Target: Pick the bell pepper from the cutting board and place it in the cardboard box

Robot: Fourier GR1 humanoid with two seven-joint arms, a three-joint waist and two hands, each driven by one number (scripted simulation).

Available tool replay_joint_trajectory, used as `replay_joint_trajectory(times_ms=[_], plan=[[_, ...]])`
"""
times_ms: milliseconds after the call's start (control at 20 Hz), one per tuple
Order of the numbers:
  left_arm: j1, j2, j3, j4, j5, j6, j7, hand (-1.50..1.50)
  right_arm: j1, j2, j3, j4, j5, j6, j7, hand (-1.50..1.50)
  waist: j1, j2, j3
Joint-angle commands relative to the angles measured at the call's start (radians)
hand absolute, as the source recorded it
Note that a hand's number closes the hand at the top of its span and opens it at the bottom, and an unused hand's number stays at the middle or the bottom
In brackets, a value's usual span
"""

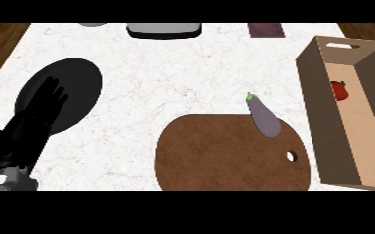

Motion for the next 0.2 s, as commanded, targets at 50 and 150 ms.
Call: replay_joint_trajectory(times_ms=[50,150], plan=[[0.034,0.013,0.014,-0.043,0.023,-0.032,0.028,0.0,0.148,0.049,-0.041,-0.119,-0.084,0.055,-0.037,-1.5,0.002,0.0,0.0],[-0.088,0.034,0.041,0.071,0.004,-0.009,0.005,0.0,0.107,-0.028,-0.076,-0.042,-0.111,0.061,-0.063,-1.5,0.001,0.002,0.0]])
